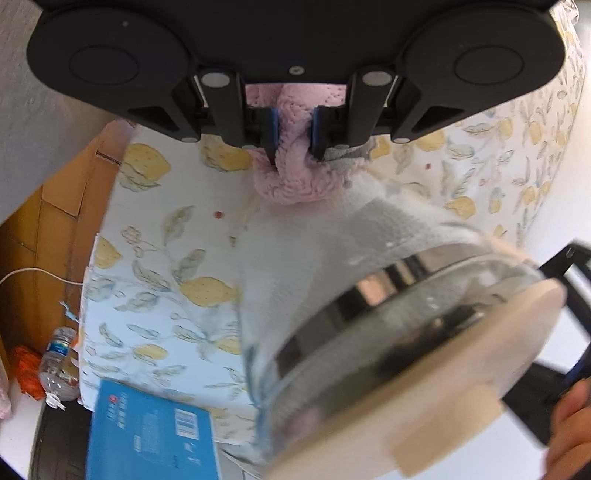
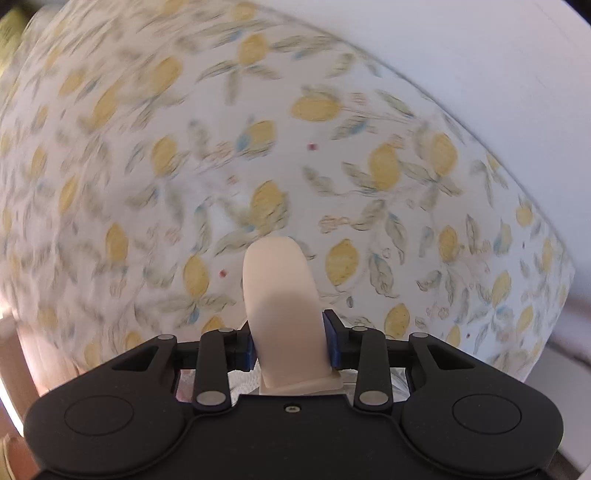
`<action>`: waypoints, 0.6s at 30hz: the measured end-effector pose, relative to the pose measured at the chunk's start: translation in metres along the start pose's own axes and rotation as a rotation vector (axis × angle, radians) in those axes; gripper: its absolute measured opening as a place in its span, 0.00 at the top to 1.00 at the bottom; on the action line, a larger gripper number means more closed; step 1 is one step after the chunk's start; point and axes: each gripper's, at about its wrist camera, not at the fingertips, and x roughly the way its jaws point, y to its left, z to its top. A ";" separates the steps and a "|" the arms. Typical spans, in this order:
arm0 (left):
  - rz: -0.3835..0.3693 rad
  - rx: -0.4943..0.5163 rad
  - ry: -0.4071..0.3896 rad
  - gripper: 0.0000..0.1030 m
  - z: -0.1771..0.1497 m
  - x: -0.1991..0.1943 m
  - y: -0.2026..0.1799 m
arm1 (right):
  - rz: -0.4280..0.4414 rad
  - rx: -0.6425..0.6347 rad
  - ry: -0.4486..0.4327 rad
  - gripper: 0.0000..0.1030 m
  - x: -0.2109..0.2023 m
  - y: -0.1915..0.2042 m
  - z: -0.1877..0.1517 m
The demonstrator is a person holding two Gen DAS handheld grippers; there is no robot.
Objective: Clean container
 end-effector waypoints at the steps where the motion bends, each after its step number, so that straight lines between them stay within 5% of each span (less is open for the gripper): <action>1: 0.005 0.006 -0.001 0.85 0.000 -0.001 0.001 | 0.006 0.030 -0.003 0.61 0.000 -0.006 0.001; 5: 0.012 0.016 -0.021 0.85 0.008 -0.011 0.006 | 0.024 0.102 -0.008 0.61 0.002 -0.025 0.004; 8: 0.013 0.022 -0.031 0.85 0.011 -0.019 0.009 | 0.050 0.119 0.015 0.52 0.006 -0.035 0.002; 13: 0.017 0.015 -0.035 0.85 0.016 -0.030 0.012 | 0.077 0.042 -0.002 0.36 -0.005 -0.041 -0.005; 18: 0.040 0.018 -0.034 0.85 0.020 -0.039 0.009 | 0.079 -0.066 -0.060 0.33 -0.032 -0.045 -0.014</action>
